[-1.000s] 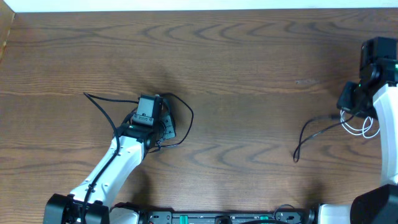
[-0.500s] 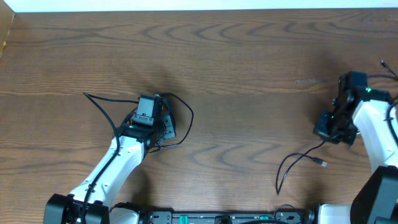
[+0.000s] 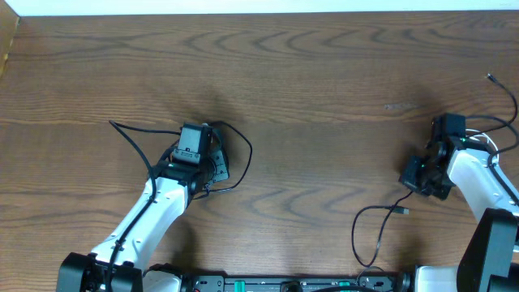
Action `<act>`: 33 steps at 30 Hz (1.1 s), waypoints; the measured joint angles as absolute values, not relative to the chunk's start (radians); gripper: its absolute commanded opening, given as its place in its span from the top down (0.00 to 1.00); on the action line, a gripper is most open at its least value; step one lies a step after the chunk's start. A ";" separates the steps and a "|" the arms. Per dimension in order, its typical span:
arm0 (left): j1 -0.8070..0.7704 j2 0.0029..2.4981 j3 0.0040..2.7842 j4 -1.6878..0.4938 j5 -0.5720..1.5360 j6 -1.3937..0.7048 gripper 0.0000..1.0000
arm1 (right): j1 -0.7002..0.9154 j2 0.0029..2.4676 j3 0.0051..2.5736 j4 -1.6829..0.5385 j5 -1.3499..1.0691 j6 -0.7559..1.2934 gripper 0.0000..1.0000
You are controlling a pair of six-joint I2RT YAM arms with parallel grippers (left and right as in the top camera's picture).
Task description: Untangle cables
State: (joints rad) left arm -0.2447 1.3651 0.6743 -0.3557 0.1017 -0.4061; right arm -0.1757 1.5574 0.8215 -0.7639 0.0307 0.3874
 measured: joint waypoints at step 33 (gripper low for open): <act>-0.245 1.365 0.674 -0.355 0.101 -0.406 0.68 | 0.046 1.562 0.981 -1.037 -0.126 0.353 0.42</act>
State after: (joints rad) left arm -0.2447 1.3651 0.6743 -0.3553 0.1013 -0.4061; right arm 0.0460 1.5616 0.9813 -1.0374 -0.1265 0.3527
